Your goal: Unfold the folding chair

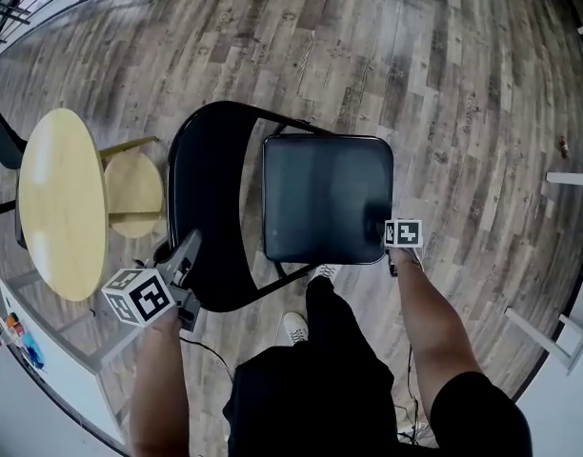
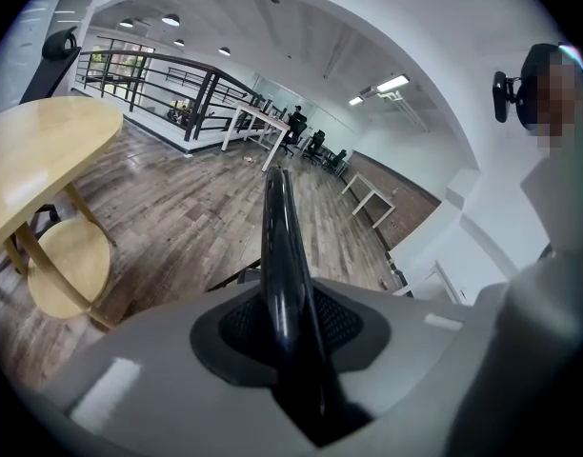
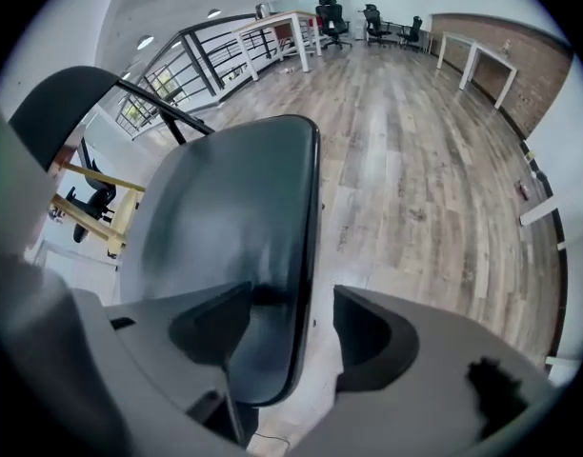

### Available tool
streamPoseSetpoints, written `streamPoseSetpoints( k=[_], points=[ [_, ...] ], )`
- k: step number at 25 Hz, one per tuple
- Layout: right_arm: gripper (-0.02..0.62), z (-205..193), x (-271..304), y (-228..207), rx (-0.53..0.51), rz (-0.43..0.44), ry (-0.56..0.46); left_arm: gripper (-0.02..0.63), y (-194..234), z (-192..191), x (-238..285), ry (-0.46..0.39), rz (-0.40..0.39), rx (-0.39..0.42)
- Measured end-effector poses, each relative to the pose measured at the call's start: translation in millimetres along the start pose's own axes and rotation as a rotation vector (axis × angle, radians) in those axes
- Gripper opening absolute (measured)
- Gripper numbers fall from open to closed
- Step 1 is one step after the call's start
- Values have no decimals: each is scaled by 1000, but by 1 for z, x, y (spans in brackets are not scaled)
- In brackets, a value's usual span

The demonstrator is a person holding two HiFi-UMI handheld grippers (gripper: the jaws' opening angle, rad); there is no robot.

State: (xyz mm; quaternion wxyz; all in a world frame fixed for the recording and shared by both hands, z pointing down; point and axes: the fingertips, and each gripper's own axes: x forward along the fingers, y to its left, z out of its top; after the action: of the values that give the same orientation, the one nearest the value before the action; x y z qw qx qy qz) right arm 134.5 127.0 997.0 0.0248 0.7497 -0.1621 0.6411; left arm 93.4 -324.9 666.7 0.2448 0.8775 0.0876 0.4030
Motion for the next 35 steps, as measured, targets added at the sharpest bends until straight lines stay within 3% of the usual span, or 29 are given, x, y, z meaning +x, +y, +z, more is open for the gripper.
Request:
streamPoseSetpoints(
  k=[5,11,16,19,22,25,29,31,35],
  points=[
    [284,-15,-39,30,-20,38,-54,97,0,-2,1,4,3,-6],
    [284,-35,-101,66,28,114,-107,109,-1,0,4,-9,3,-6],
    [284,-51,-164,109,71,200,-199,190,2,4,-12,1,79,92],
    [284,-61,-201,135,97,265,-252,190,-2,19,-41,-54,110,141],
    [284,-77,-234,162,98,325,-275,187,-14,26,-83,-128,119,132],
    [282,-98,-266,189,61,355,-278,165,-36,3,-125,-136,84,107],
    [278,-97,-321,227,-45,416,-343,31,-66,-43,-172,-92,26,95],
    [239,-103,-350,245,-99,437,-386,8,-78,-71,-195,-70,8,107],
    [51,-118,-405,272,-165,435,-497,6,-102,-112,-236,-57,-19,167]
  ],
)
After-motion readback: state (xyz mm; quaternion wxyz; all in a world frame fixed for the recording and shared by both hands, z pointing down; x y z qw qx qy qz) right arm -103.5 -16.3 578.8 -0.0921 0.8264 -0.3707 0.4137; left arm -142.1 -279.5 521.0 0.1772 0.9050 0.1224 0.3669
